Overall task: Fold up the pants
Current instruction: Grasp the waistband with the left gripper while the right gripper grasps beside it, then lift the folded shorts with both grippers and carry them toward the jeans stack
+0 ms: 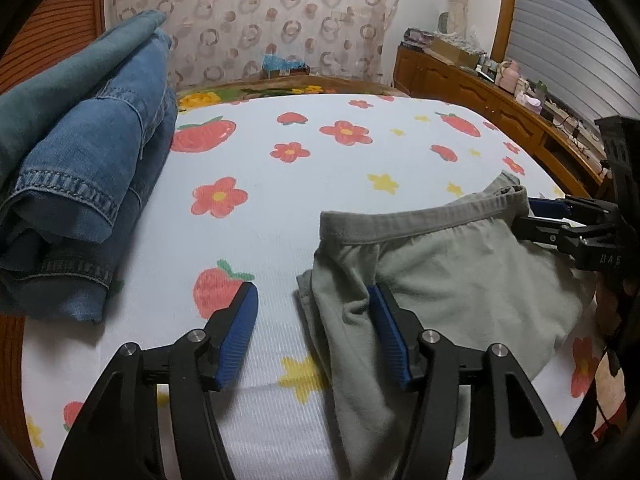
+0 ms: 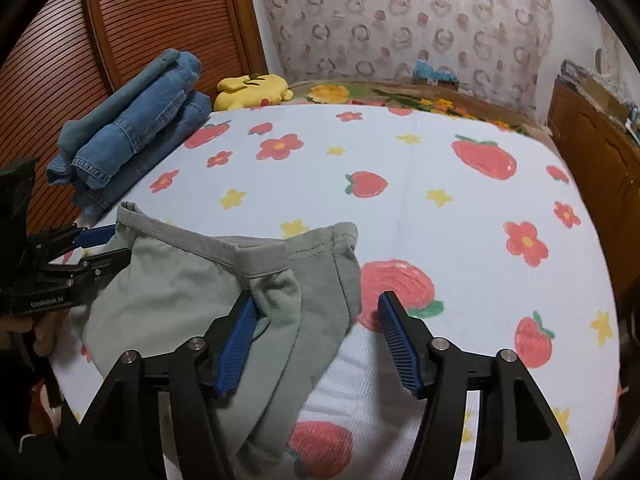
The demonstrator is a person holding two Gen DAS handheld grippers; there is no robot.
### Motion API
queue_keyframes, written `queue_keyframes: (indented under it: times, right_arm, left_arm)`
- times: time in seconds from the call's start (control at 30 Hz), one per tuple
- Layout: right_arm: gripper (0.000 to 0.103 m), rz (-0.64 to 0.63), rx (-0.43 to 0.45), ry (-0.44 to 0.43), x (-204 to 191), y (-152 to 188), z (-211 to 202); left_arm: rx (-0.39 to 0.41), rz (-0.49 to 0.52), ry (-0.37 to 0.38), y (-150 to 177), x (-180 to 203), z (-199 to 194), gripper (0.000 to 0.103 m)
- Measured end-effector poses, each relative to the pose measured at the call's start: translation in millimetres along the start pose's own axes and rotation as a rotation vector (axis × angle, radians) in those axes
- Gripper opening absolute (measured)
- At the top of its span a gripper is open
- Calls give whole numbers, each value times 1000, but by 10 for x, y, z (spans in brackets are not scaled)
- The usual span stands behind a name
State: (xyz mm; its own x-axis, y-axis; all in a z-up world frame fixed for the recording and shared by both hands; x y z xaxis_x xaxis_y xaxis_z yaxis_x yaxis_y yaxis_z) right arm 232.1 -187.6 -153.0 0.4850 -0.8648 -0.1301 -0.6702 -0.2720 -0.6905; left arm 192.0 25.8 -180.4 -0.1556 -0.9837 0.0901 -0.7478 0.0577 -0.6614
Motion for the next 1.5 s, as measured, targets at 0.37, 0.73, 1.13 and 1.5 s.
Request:
queue_keyframes:
  times: [0.37,0.73,1.13,1.5]
  right_arm:
    - [40,-25,1,-56,-131,10,43]
    - [29,-26,2,-62,-157,21,58]
    - [29,-21,4,-71,-162,17,66]
    - [17,-19,68,-88,-239,-73,-141]
  left_arm:
    - [-2,2,9,-20,10,15,63]
    - [-18,12,63,-46,51,25,51]
    - [-24,4,130,-63,180,-5,17]
    - [83,9,143,-191,292,-406,15]
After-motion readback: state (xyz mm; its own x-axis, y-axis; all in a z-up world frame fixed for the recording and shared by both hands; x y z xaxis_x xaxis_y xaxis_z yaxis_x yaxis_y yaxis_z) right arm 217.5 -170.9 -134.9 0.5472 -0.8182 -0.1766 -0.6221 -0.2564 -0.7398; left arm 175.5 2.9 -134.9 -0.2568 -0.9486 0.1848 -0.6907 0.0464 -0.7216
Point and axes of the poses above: each gripper's, at about its wrist camera, not at the fingertips, and z roughly the way its jaws point, x to its right, y to its underside, the point moved 10 cm from there along z, roughly the way its jaws point, and after that the axes turned 2 degrees about -z, right-handed, at the moved point
